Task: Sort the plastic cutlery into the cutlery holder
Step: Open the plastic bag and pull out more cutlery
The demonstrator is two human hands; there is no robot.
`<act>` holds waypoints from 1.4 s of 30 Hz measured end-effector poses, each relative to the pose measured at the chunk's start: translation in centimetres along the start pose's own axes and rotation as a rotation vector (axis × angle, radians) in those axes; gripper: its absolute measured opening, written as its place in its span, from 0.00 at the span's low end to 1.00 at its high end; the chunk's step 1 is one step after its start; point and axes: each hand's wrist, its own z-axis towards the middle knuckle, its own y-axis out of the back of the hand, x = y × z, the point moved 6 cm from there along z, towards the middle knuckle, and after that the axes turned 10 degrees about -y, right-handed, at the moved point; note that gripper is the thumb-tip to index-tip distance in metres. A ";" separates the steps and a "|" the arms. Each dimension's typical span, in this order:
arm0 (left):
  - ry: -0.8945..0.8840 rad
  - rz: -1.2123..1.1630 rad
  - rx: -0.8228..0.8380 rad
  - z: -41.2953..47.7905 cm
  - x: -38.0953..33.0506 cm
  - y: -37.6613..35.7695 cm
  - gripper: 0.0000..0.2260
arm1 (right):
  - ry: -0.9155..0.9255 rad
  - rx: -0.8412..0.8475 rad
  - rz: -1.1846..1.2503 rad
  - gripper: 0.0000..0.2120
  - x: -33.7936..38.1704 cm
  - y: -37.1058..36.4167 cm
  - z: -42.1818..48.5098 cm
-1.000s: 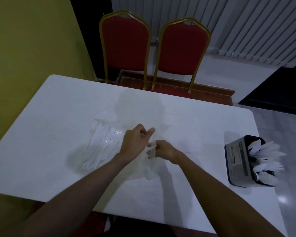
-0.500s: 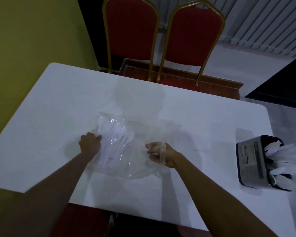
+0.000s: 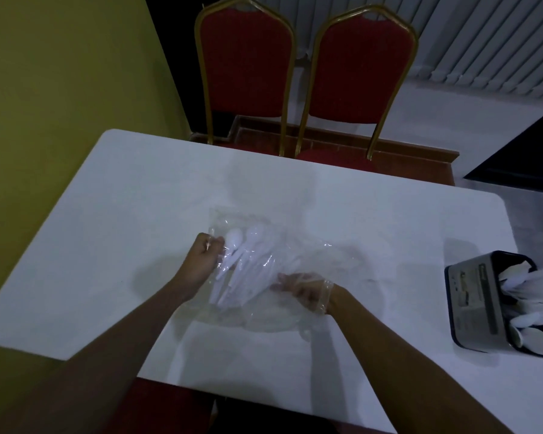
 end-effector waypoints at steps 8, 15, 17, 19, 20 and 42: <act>0.137 -0.200 0.358 -1.9 -1.2 -4.4 0.13 | 0.038 0.011 0.110 0.05 -0.5 -0.1 0.3; 0.248 -0.326 0.521 -2.9 -1.1 -4.7 0.15 | 0.188 0.109 0.294 0.10 0.0 -0.6 -0.1; 0.232 -0.272 0.475 -2.7 -0.8 -4.3 0.15 | 0.218 0.134 0.279 0.21 -0.1 -0.5 0.6; 0.168 -0.209 0.412 -2.3 -1.0 -3.9 0.13 | 0.255 0.127 0.272 0.25 0.0 -0.6 0.0; 0.132 -0.189 0.389 -2.2 -1.2 -3.8 0.12 | 0.266 0.141 0.333 0.22 0.2 -0.6 -0.4; 0.050 0.064 -0.114 0.1 -0.3 2.8 0.11 | 0.068 -0.578 0.328 0.09 -0.1 7.9 2.3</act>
